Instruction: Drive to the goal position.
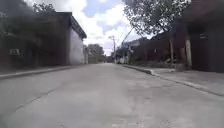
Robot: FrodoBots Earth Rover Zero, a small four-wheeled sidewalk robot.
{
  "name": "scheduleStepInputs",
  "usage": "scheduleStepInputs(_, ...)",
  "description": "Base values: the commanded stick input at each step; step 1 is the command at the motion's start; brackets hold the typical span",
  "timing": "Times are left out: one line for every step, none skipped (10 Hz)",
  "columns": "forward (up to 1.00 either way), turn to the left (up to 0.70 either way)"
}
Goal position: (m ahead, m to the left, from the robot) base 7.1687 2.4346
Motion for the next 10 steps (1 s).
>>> scheduleStepInputs(1.00, -0.04)
scheduleStepInputs(1.00, -0.28)
scheduleStepInputs(1.00, -0.40)
scheduleStepInputs(1.00, -0.40)
scheduleStepInputs(1.00, -0.40)
scheduleStepInputs(1.00, -0.40)
scheduleStepInputs(1.00, -0.40)
scheduleStepInputs(1.00, -0.35)
scheduleStepInputs(1.00, -0.14)
scheduleStepInputs(1.00, -0.01)
